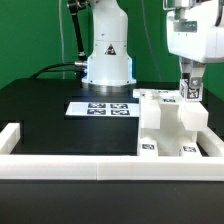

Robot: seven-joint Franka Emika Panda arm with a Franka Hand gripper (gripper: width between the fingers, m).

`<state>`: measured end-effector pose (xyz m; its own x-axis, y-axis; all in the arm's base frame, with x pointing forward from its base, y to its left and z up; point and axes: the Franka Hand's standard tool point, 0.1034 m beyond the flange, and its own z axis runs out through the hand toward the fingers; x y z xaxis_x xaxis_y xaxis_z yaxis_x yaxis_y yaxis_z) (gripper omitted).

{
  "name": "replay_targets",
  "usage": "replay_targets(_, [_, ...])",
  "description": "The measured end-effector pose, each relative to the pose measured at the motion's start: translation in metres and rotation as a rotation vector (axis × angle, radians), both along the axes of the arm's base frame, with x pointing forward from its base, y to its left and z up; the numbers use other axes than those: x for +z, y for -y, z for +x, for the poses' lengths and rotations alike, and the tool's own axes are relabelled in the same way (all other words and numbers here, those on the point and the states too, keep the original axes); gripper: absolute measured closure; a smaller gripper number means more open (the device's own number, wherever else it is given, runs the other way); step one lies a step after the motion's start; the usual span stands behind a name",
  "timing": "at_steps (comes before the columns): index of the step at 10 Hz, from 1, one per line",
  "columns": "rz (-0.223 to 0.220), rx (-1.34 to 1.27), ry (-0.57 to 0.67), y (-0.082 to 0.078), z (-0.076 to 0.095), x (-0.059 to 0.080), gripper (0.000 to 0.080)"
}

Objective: Assemble chair

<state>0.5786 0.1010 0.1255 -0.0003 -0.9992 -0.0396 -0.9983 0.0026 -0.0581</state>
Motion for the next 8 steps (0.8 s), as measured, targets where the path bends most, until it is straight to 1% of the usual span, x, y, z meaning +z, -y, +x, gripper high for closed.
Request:
replay_targets(3, [0.010,-0.037,-0.002,-0.0015,-0.0001,0.0000,0.0511])
replay_targets(4, [0.005,0.022,-0.004,-0.0016,-0.0001,0.0004,0.0403])
replay_targets(5, [0.004,0.095,-0.009,-0.0026,0.0001,0.0018,0.0265])
replay_targets(6, [0.001,0.148,-0.005,-0.0026,0.0009,0.0023,0.0265])
replay_targets(7, [-0.004,0.245,0.000,-0.0029,0.0011,0.0025,0.0171])
replay_targets(8, [-0.009,0.344,0.005,-0.0030,0.0013,0.0026,0.0156])
